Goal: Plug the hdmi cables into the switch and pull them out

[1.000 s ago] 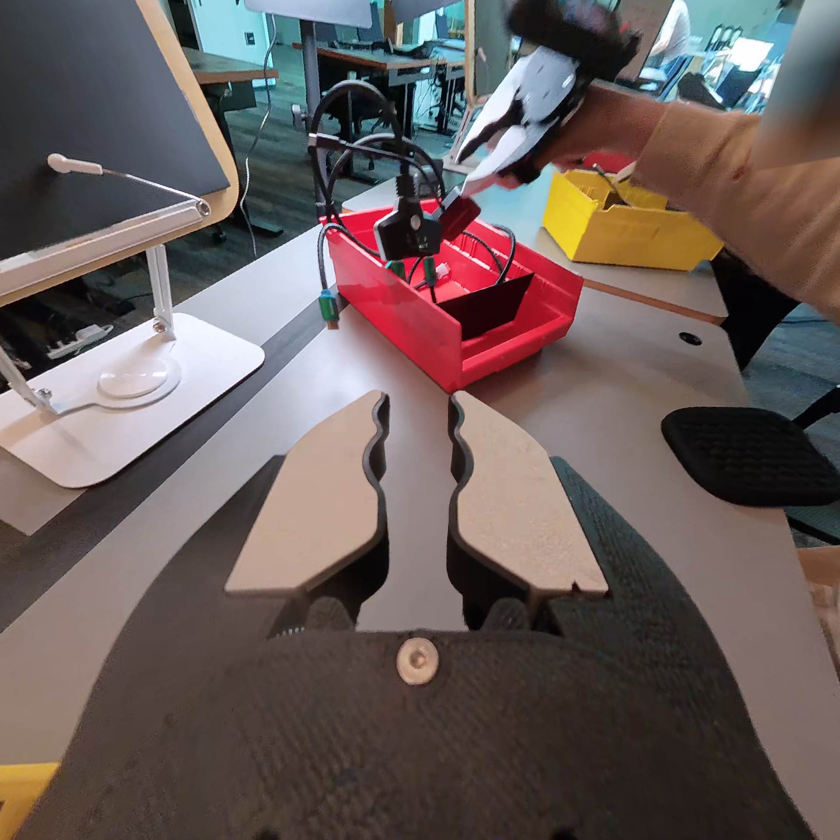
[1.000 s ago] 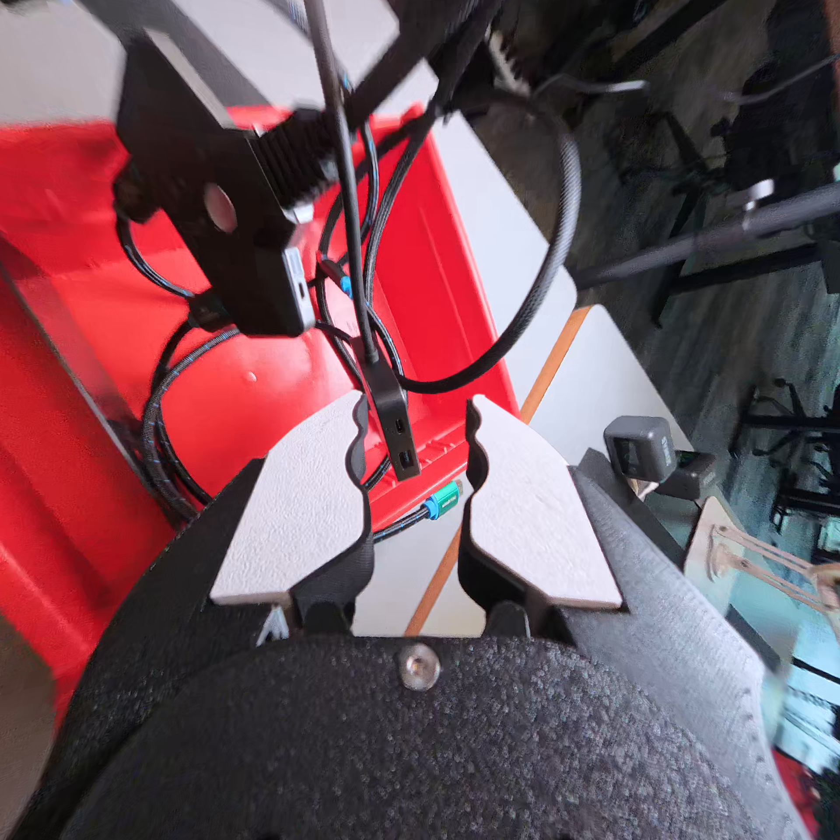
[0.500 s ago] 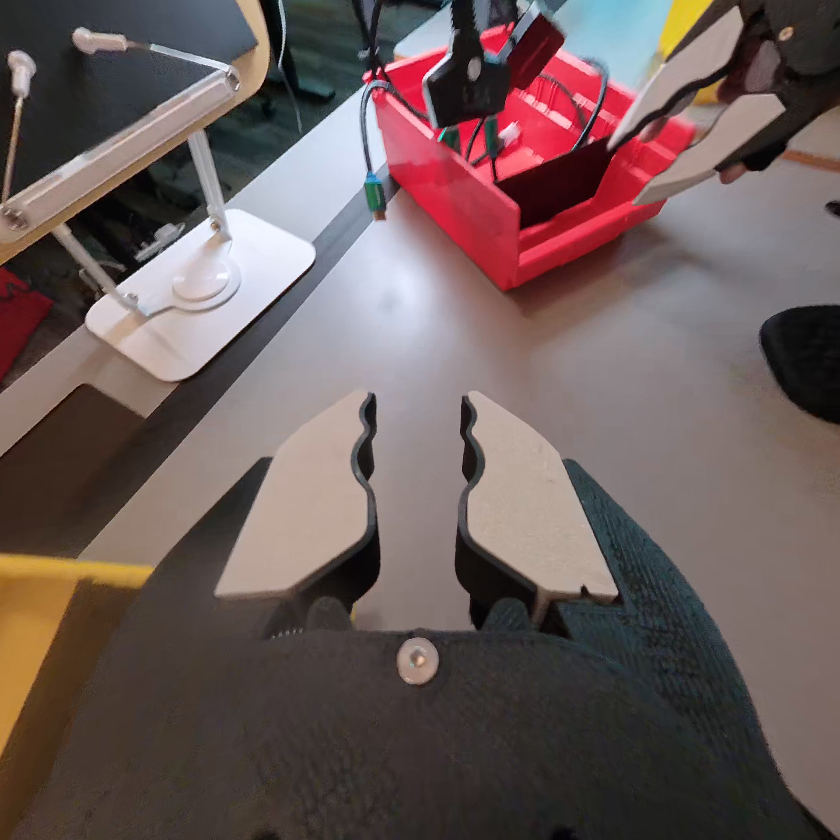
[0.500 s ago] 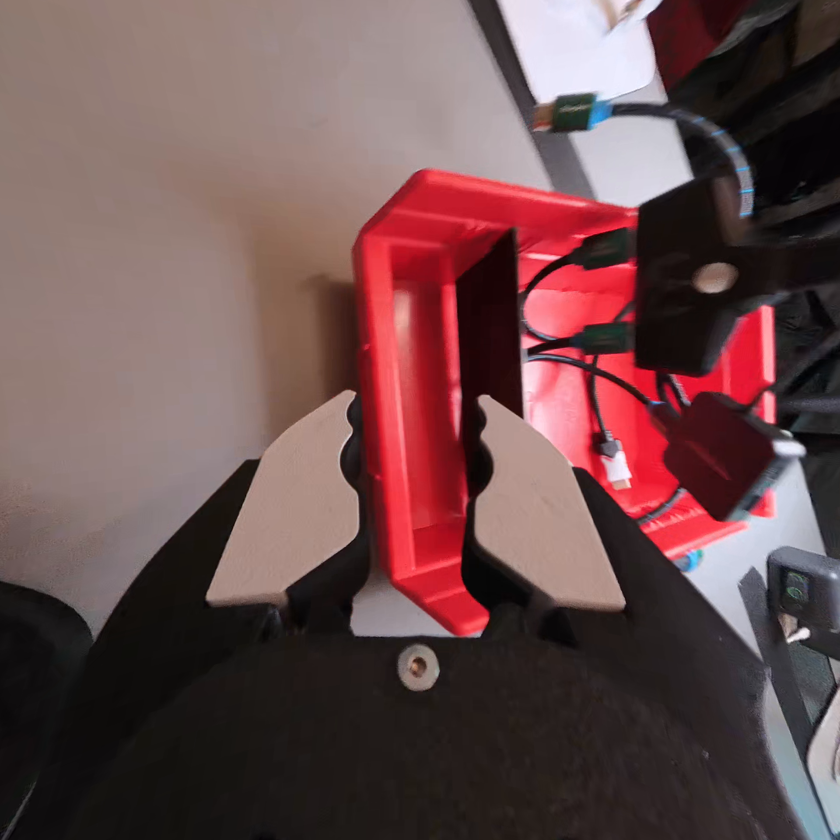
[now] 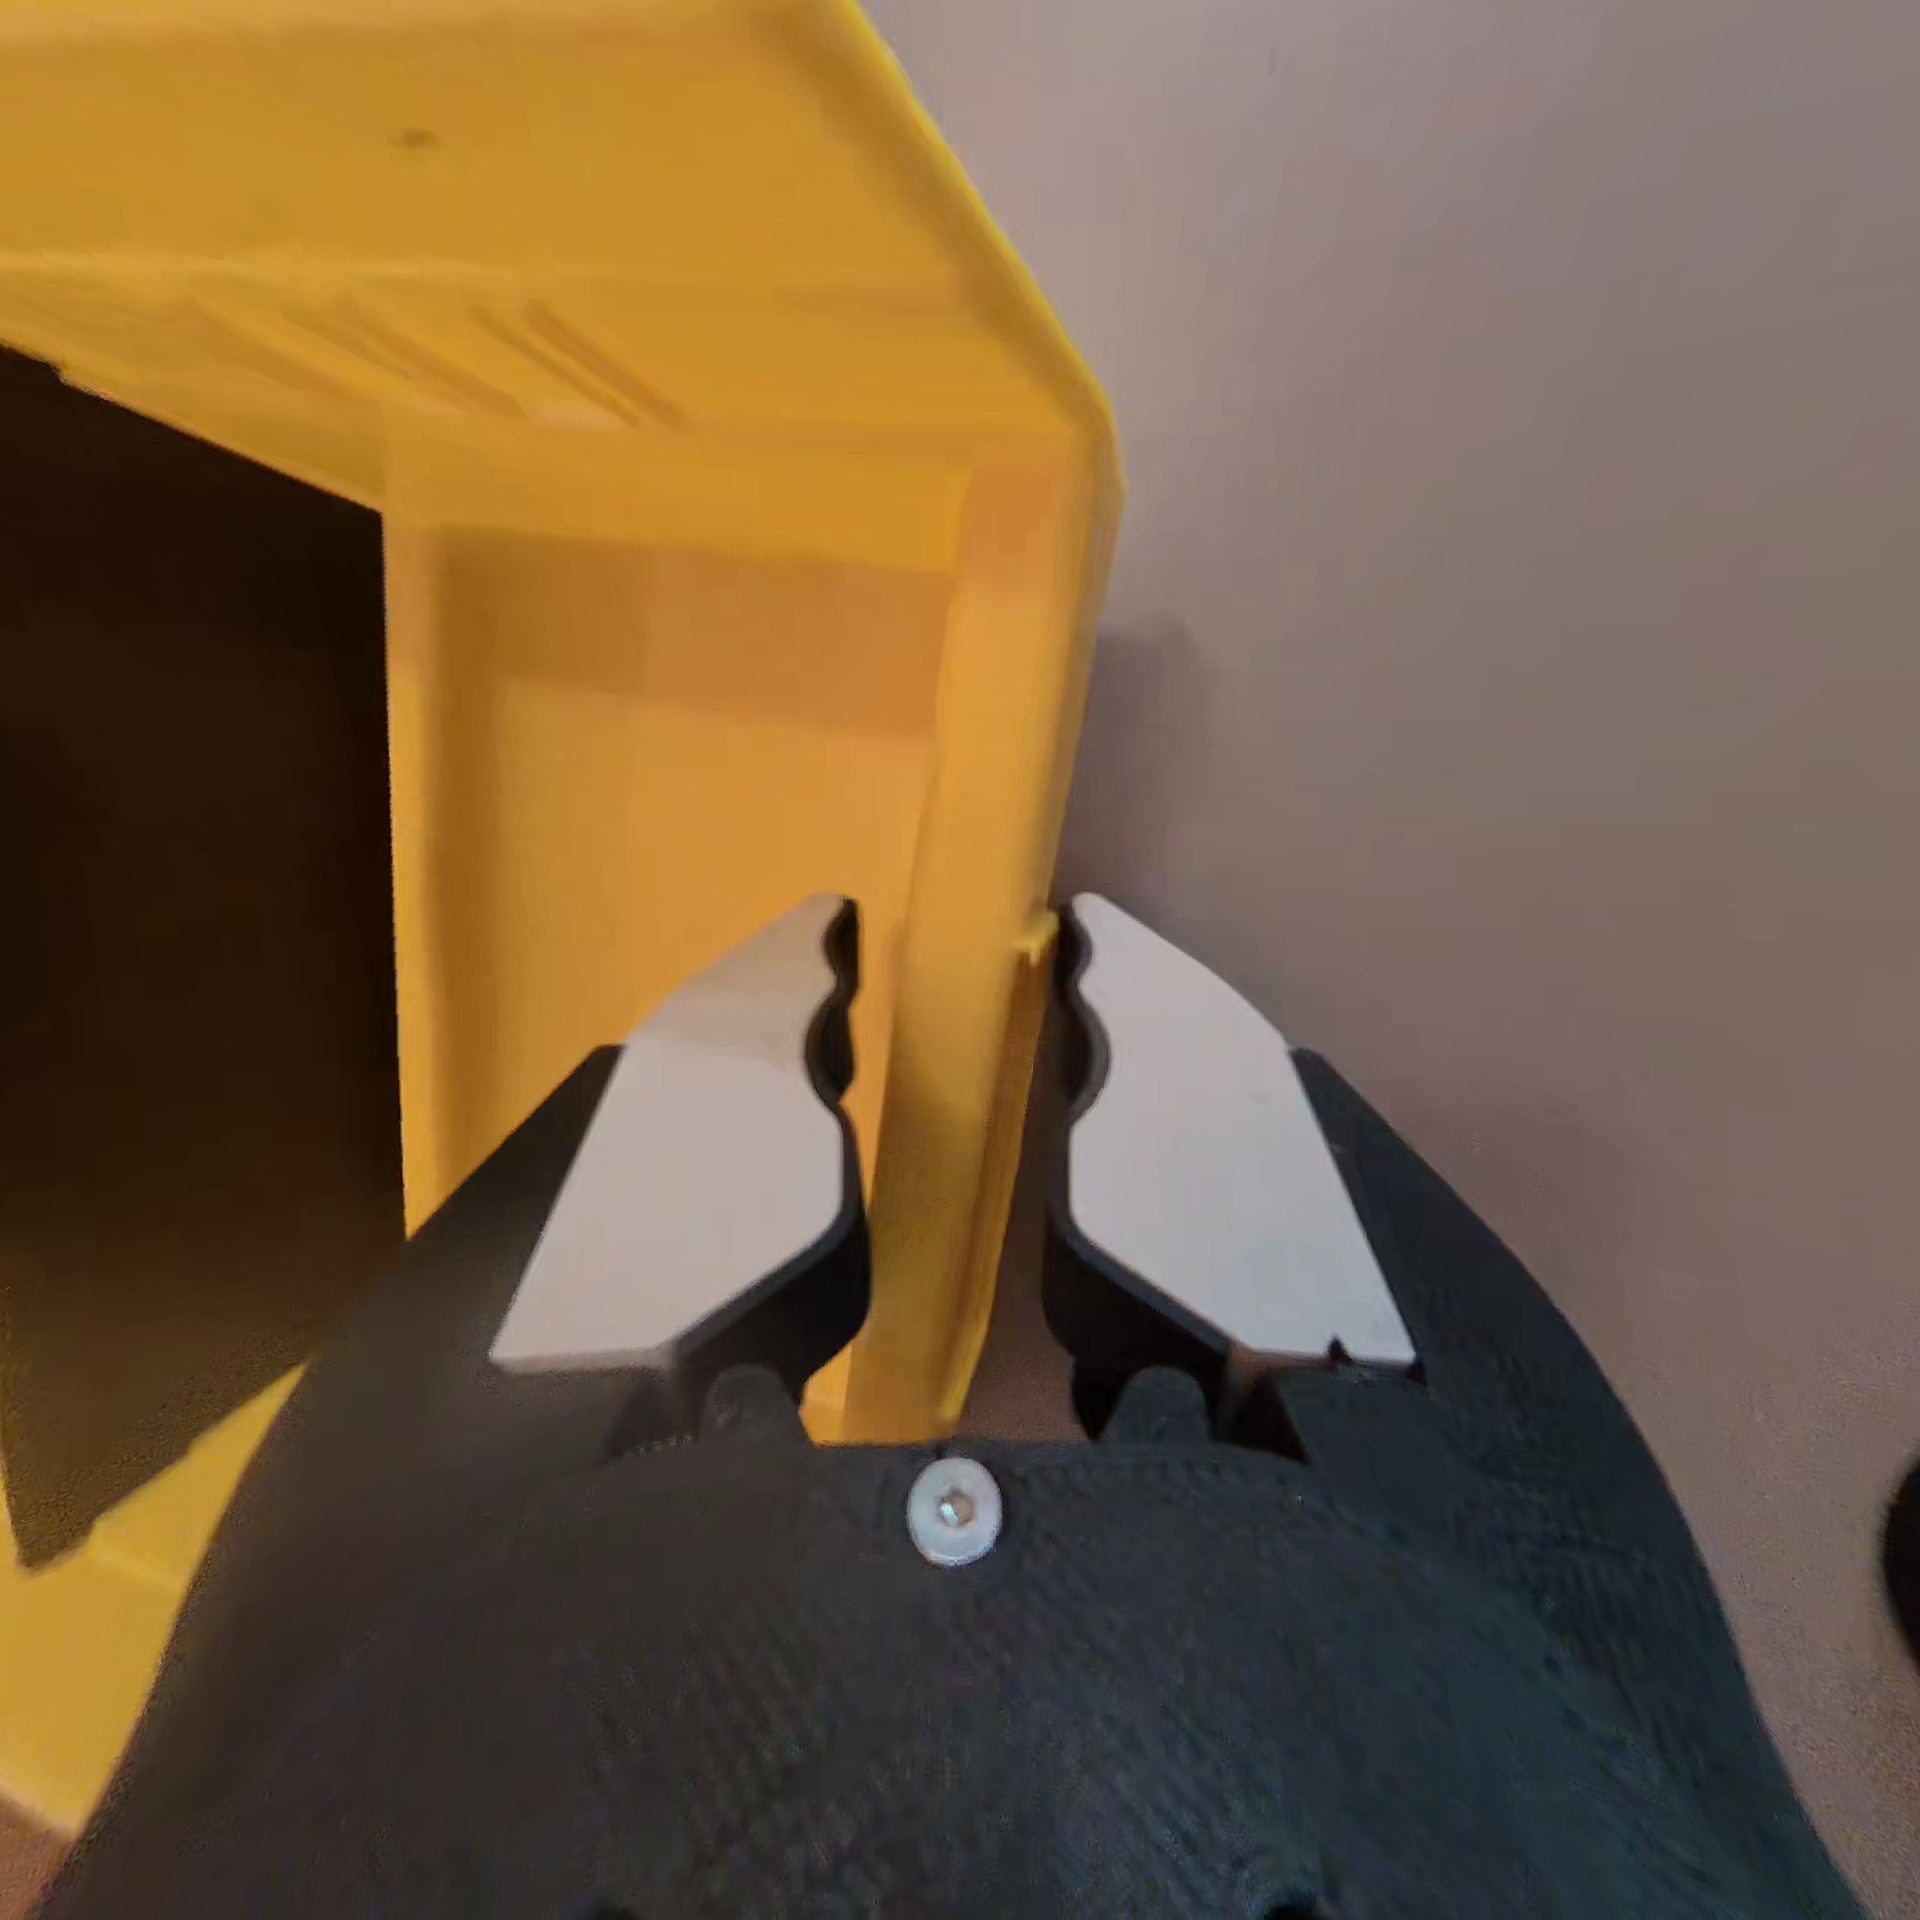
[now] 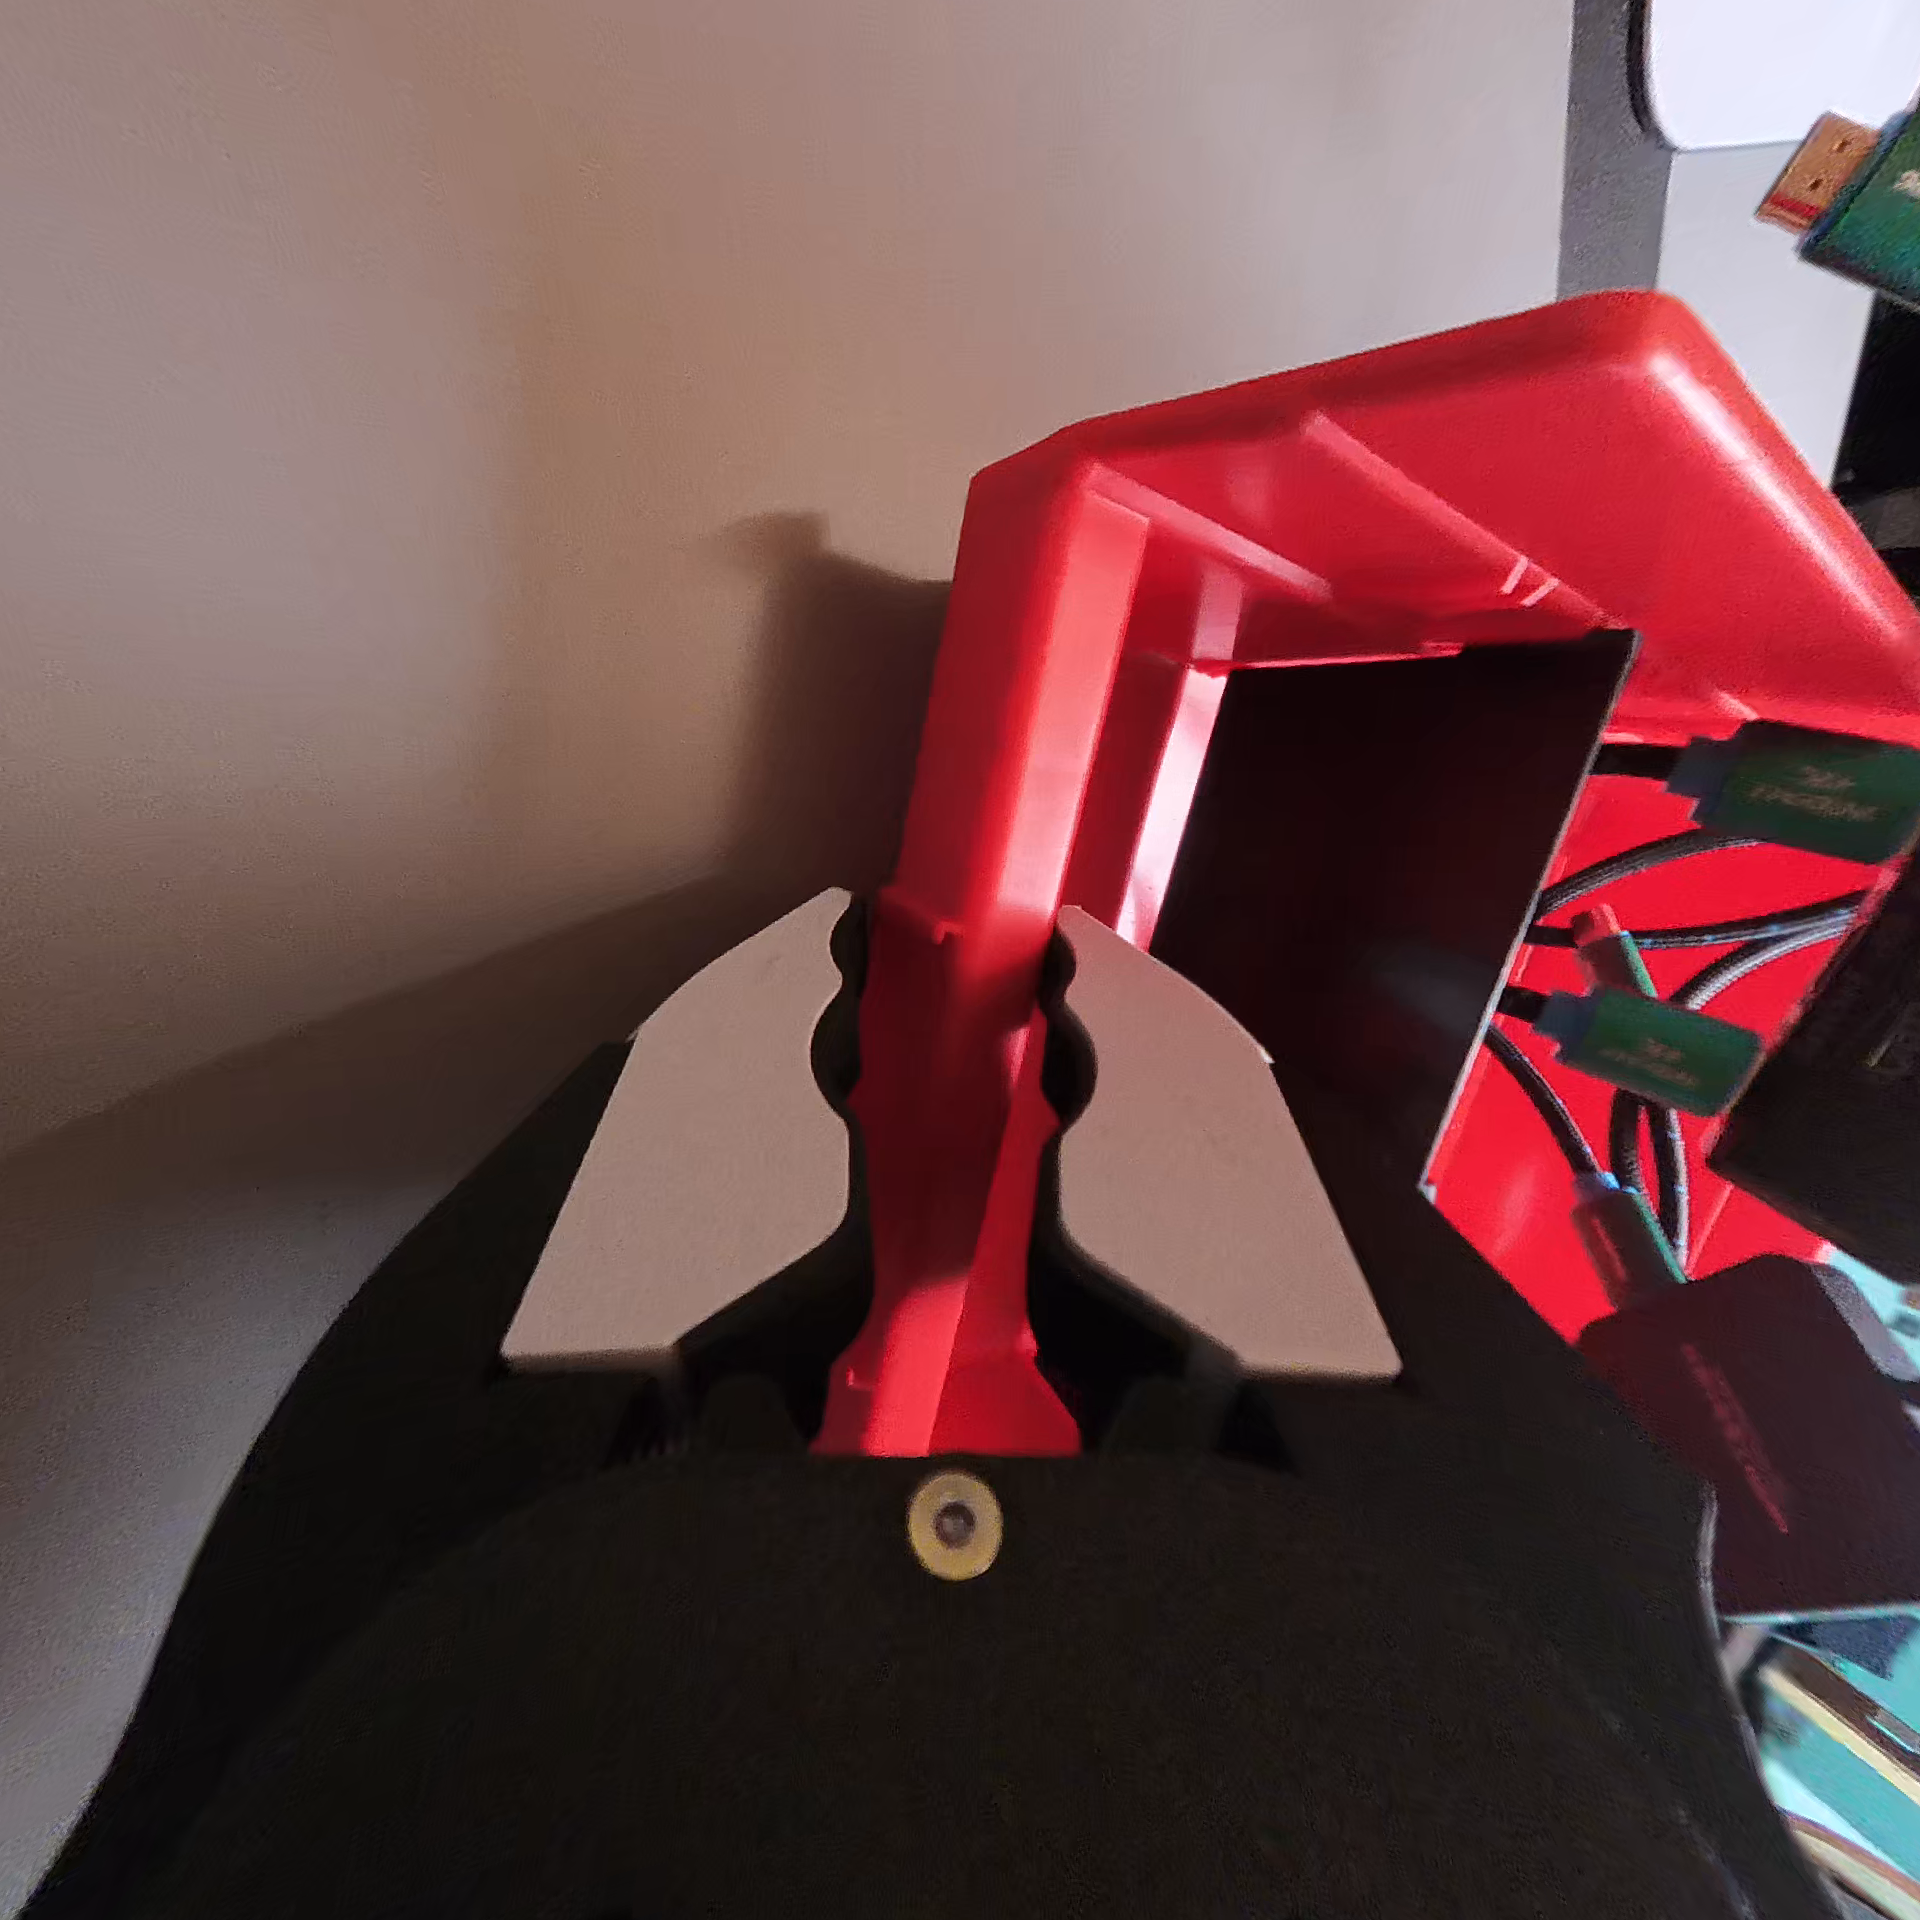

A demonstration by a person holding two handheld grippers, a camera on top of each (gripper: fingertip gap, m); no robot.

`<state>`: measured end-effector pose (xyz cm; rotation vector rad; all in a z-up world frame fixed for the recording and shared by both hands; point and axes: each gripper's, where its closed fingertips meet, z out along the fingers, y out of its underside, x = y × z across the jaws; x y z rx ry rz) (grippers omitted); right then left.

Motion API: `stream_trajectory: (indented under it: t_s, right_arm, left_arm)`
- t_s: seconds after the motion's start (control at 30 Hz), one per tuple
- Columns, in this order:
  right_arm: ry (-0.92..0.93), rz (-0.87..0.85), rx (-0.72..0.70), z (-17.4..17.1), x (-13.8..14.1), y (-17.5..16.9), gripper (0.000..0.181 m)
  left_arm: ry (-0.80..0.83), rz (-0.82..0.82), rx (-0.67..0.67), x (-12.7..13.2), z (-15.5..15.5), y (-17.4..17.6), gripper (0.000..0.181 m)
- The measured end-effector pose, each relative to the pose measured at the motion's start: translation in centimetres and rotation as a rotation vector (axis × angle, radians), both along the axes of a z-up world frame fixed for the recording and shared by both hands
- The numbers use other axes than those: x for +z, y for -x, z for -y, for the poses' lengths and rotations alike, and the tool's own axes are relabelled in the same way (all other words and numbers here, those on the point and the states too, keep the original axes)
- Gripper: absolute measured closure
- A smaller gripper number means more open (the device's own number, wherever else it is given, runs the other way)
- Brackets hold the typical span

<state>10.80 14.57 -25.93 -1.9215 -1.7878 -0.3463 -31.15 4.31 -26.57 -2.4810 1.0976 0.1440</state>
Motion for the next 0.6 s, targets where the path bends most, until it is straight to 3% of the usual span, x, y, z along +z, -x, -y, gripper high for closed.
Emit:
stream_trajectory:
  t_s: [0.1, 0.27, 0.47, 0.6]
  right_arm:
    - [-0.028, 0.022, 0.054, 0.9, 0.0, 0.0, 0.149]
    - [-0.039, 0.007, 0.174, 5.7, 0.1, 0.8, 0.149]
    - [-0.094, 0.042, 0.283, 11.0, 0.2, 2.6, 0.149]
    - [-0.107, -0.059, 0.292, 14.2, 0.8, 4.1, 0.149]
  left_arm:
    - [-0.046, -0.025, -0.063, -0.7, -1.1, -1.2, 0.153]
    - [-0.073, 0.017, -0.193, -0.7, -1.1, -6.8, 0.154]
    - [-0.086, 0.027, -0.499, -0.6, 0.4, -16.7, 0.154]
    - [-0.126, 0.02, -0.696, -0.5, 0.3, -21.3, 0.153]
